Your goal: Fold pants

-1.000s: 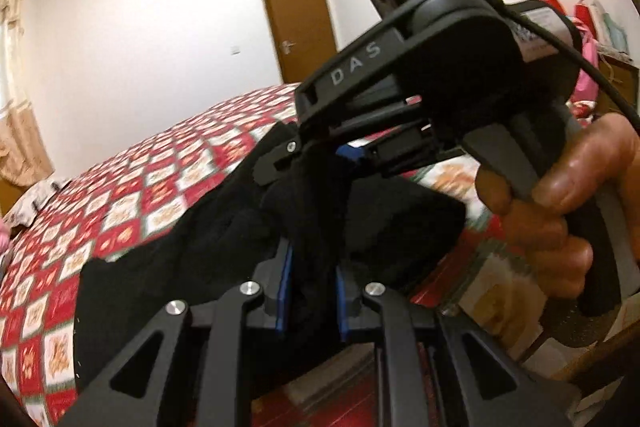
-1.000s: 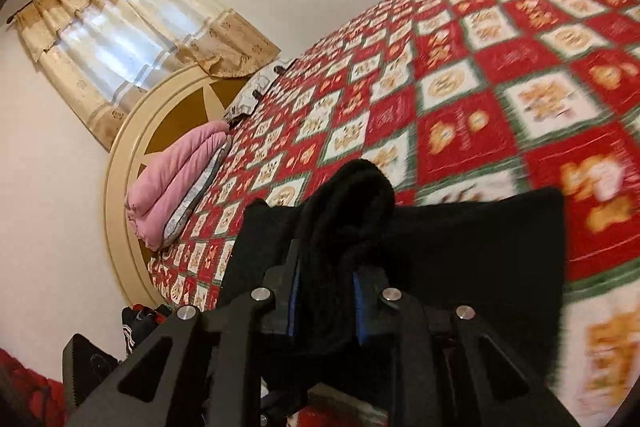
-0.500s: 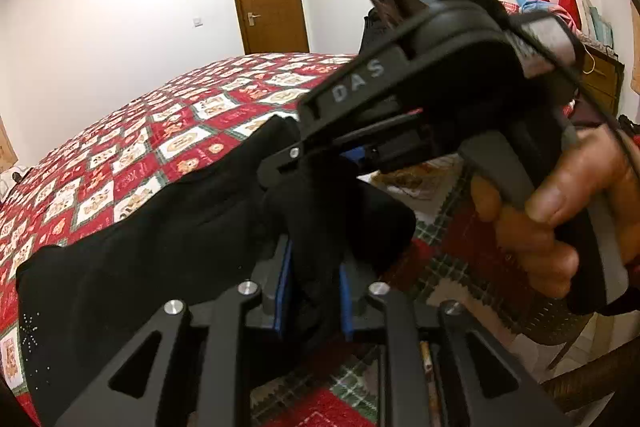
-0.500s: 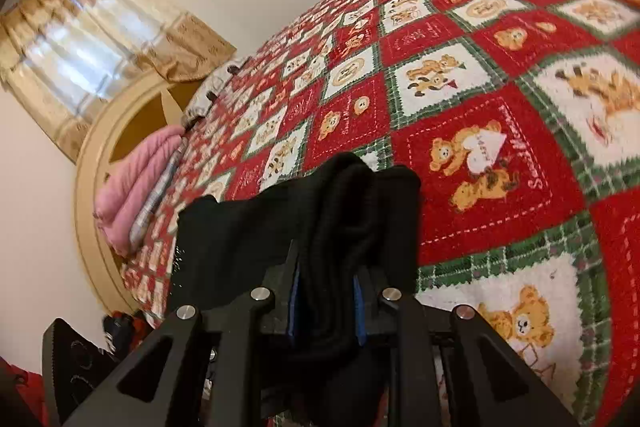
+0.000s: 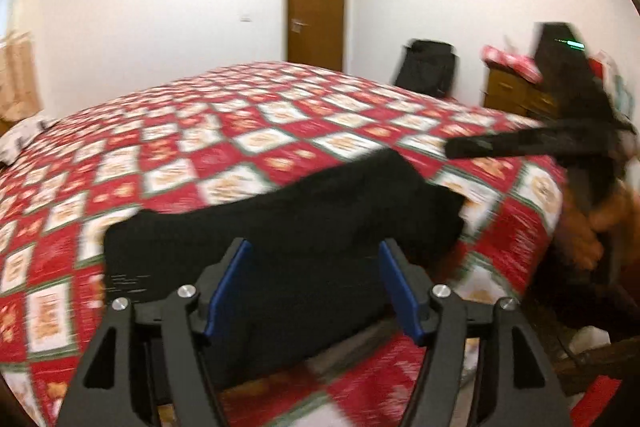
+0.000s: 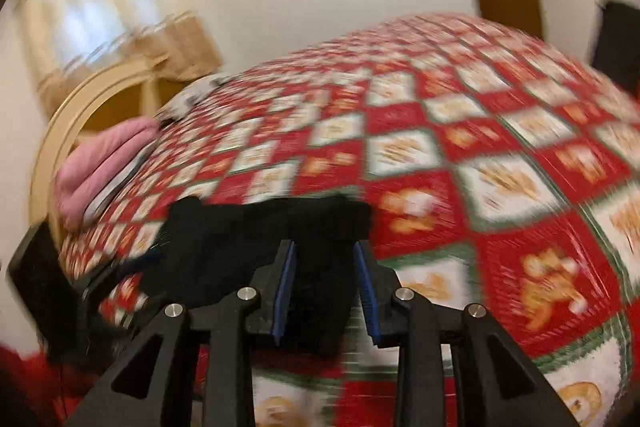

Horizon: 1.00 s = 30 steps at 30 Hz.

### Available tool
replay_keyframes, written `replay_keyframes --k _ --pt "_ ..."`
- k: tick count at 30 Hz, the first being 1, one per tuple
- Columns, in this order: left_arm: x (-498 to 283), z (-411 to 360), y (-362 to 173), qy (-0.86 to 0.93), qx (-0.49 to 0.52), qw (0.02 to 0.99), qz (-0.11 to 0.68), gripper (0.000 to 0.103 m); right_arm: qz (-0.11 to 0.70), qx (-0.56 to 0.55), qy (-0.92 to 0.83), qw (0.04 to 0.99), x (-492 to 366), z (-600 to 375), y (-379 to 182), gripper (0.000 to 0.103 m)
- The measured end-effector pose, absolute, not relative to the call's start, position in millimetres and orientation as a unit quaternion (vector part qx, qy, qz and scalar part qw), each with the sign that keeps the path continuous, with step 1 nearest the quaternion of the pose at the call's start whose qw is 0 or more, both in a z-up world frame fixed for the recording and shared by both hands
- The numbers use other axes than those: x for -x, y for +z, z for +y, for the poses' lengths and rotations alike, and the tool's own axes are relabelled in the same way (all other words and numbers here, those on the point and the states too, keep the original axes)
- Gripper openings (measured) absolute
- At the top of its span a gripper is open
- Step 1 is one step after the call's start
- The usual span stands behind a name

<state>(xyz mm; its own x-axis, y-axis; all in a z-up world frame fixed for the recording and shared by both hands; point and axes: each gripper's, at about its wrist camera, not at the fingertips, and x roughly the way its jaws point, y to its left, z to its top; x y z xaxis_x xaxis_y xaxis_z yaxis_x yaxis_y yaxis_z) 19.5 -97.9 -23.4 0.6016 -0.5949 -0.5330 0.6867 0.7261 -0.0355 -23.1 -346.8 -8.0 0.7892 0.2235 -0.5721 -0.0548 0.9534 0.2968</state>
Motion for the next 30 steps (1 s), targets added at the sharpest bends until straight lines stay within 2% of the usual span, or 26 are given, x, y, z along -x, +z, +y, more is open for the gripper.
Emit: replay_keyframes --k 3,8,11,13,19,23,26,30 --pt "-44.4 -81.8 -31.0 -0.300 -0.072 0.906 0.289 0.073 0.330 -0.072 0.117 0.934 10.3 -300.8 -4.8 0.032" --pt "-48.2 -69.1 -53.8 -0.258 -0.096 0.906 0.320 0.073 0.396 0.018 0.103 0.912 8.3 -269.6 -38.2 0.032" --pt "-45.7 -65.7 -70.5 -0.253 -0.104 0.903 0.331 0.074 0.422 -0.010 0.083 0.903 24.4 -299.9 -53.8 0.029" --pt "-41.9 -61.0 -72.2 -0.257 -0.084 0.905 0.328 0.075 0.411 -0.061 0.095 0.905 37.2 -322.9 -58.4 0.020" --pt "-40.1 -57.1 -64.1 -0.257 -0.084 0.902 0.336 0.075 0.405 -0.102 0.105 0.903 45.6 -335.0 -49.8 0.019" --pt "-42.2 -46.5 -59.7 -0.252 -0.083 0.903 0.337 0.075 0.342 -0.089 0.071 0.933 41.6 -333.8 -17.6 0.022" --pt "-50.4 -38.2 -52.9 -0.239 -0.073 0.910 0.331 0.075 0.320 -0.061 0.051 0.944 17.8 -328.2 -6.0 0.022" --pt "-69.1 -42.4 -38.6 -0.229 -0.074 0.920 0.308 0.075 0.344 -0.042 0.033 0.938 -34.6 -320.7 -25.2 0.022"
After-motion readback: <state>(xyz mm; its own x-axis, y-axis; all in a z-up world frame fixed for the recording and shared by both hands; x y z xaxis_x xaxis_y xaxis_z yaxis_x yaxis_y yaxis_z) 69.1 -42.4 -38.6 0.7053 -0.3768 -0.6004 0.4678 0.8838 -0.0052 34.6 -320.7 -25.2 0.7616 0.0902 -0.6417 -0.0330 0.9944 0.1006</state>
